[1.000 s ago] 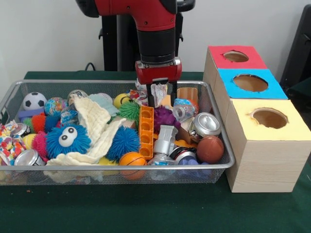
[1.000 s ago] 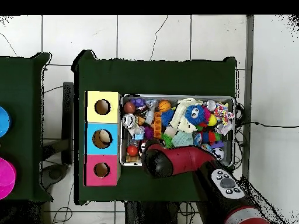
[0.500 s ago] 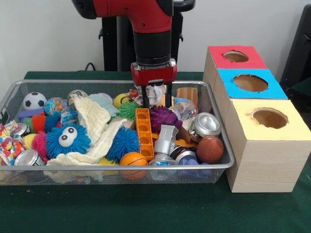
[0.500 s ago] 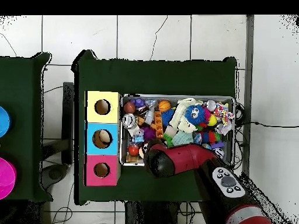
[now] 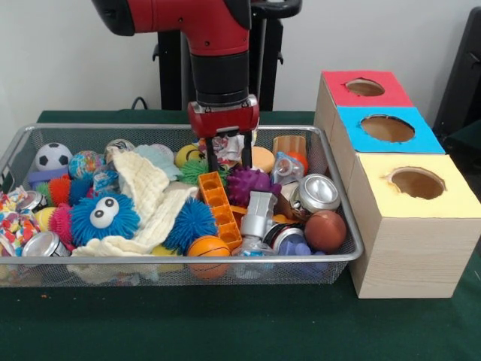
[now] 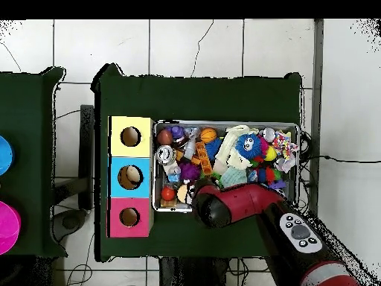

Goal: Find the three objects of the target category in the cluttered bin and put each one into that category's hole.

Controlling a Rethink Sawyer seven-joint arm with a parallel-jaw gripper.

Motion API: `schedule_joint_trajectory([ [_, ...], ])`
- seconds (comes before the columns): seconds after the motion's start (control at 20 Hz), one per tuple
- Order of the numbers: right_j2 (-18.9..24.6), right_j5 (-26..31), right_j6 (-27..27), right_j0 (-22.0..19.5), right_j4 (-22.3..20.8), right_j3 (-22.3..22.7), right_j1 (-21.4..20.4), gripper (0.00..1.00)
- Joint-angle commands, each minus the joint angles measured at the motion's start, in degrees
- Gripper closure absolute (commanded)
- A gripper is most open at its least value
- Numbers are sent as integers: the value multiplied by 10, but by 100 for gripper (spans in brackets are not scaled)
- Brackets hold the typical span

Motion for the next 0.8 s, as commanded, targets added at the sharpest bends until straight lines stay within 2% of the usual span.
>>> schedule_joint_trajectory([
  [0.05, 77, 44, -115, -41, -47, -104, 1, 0],
  [0.45, 105, 112, -160, -49, -65, -116, -14, 0],
  [0.8, 151, 160, -208, -96, -65, -110, -10, 0],
])
